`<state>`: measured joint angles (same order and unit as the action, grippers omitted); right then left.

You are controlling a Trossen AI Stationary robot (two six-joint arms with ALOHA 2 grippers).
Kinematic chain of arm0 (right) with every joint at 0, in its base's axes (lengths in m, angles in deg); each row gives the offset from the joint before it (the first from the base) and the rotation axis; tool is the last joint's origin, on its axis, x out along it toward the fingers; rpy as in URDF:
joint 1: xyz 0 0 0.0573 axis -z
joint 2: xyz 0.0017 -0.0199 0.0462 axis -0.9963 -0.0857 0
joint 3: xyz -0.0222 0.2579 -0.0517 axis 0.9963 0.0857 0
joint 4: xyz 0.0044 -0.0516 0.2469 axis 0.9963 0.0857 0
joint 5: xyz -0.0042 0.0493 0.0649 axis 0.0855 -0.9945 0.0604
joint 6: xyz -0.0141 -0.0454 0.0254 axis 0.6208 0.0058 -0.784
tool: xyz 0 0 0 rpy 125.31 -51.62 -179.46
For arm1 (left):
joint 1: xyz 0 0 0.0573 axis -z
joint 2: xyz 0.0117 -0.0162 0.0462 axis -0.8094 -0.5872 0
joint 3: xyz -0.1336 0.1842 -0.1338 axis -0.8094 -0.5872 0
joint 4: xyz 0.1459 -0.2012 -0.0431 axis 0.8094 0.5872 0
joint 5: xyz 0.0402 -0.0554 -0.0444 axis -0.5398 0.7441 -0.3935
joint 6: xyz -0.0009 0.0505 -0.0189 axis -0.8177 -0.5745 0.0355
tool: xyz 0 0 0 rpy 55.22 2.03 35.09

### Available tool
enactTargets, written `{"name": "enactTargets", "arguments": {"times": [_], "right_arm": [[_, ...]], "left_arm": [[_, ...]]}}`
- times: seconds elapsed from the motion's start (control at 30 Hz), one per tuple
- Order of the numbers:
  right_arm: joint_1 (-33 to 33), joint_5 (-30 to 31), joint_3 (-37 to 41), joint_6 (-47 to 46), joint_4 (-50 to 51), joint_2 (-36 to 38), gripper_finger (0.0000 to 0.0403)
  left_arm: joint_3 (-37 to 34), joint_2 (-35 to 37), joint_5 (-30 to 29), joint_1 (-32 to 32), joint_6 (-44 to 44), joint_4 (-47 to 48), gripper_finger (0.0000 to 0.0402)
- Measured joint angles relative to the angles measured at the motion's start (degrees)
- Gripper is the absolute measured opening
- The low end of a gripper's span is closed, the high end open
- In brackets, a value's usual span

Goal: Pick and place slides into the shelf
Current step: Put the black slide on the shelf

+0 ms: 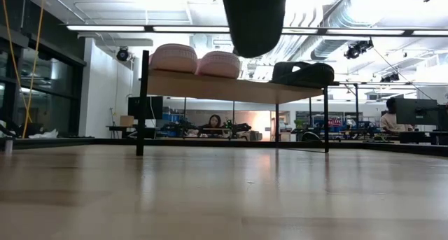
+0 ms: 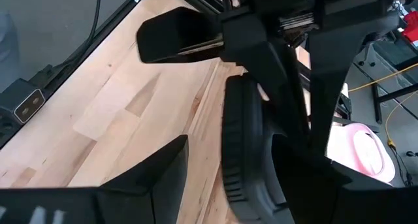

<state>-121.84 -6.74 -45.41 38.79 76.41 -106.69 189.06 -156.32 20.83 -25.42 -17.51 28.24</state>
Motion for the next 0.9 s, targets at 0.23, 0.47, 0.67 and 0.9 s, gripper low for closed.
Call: {"name": "enactTargets", "arguments": {"times": [0.23,0.47,0.67,0.9], "right_arm": [[0.00,0.44,0.00,-1.67,-0.01,0.00,0.0208],[0.00,0.43,0.00,-4.63,-0.04,0.00,0.0144],[0.00,-0.15,-0.02,-5.55,-0.13,0.00,0.0051],[0.00,-0.22,-0.02,-6.28,-0.11,0.00,0.0019]], "left_arm": [[0.00,-0.02,-0.29,0.00,-3.32,-3.17,0.0000],[0.00,-0.02,-2.82,0.36,-6.59,-5.98,0.0000],[0.00,-0.02,-3.14,0.67,-7.32,-6.14,0.0000],[0.00,-0.07,-3.25,0.66,-6.30,-6.09,0.0006]]}}
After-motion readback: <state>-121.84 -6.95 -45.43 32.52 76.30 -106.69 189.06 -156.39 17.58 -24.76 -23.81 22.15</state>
